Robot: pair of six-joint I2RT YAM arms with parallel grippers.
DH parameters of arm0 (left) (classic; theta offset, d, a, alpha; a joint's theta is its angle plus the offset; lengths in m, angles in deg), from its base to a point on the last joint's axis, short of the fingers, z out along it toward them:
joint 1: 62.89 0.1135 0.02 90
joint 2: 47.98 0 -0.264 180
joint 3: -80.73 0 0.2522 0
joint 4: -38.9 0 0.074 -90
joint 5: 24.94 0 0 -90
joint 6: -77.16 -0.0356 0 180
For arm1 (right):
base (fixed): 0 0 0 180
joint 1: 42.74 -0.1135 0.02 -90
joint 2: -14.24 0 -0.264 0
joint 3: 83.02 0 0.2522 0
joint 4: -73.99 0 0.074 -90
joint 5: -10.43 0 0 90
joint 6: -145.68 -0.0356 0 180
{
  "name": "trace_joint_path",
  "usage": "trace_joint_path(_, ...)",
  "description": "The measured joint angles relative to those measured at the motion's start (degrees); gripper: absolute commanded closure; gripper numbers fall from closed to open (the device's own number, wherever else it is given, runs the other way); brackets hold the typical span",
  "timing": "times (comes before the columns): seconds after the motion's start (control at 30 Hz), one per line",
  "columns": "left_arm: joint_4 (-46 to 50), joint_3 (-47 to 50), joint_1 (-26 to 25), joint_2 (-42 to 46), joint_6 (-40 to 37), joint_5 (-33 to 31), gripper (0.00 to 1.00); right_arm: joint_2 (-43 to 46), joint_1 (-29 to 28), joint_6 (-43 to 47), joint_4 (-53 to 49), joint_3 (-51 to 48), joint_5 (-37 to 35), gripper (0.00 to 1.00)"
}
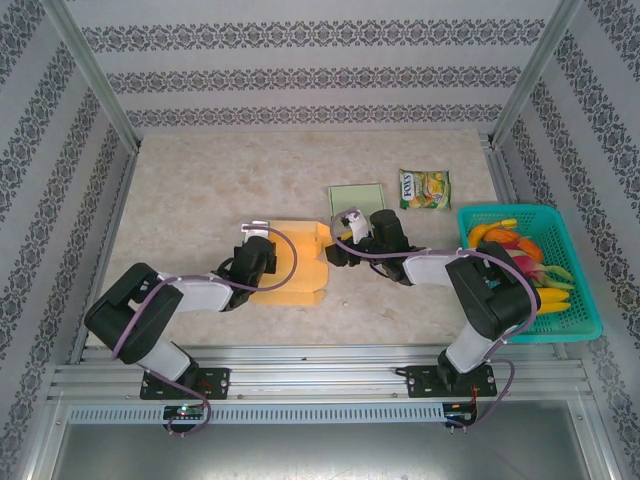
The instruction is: Fold the paper box
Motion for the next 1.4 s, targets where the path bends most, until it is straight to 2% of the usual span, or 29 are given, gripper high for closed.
trace_joint_path(0.17, -0.6, -0.8, 0.0, -1.0, -0.3, 1.0, 0.71, -0.1, 0.3, 0.0, 0.0, 0.0, 0.2, 0.4)
trace_joint_path(0.27, -0.7, -0.7, 0.0, -1.0, -0.7, 2.6, 0.56, 0.7, 0.4, 0.0, -1.0, 0.0, -0.2, 0.4)
trace_joint_path(0.37, -0.7, 0.1, 0.0, 0.7, -0.9, 3.6, 0.52, 4.1, 0.4, 0.5, -3.3, 0.0, -1.8, 0.4)
trace_joint_path(0.5, 1.4, 1.9, 0.8, 7.1, -0.9, 4.7, 0.52, 10.2, -0.5, 2.6, -12.7, 3.7, -7.8, 0.39)
trace_joint_path(0.7, 5.9, 3.5, 4.3, 18.4, 2.6, 5.6, 0.49, 12.7, -5.8, 8.2, -30.8, 19.5, -18.3, 0.37)
trace_joint_path(0.87, 9.8, 5.0, 6.2, 25.5, 5.7, 7.1, 0.48, 6.2, -6.8, 13.3, -43.0, 33.8, -19.1, 0.37)
trace_joint_path(1.07, 10.7, 5.7, 8.8, 26.1, 6.3, 9.6, 0.46, -4.2, -6.4, 18.0, -54.1, 45.0, -15.2, 0.38)
trace_joint_path(1.23, 8.7, 5.3, 11.0, 18.9, 6.1, 13.8, 0.45, -11.9, -5.2, 20.2, -60.9, 52.8, -12.6, 0.38)
trace_joint_path(1.4, 5.0, 3.1, 12.5, 10.0, 5.1, 17.7, 0.45, -15.5, -2.6, 20.7, -64.4, 55.3, -9.6, 0.39)
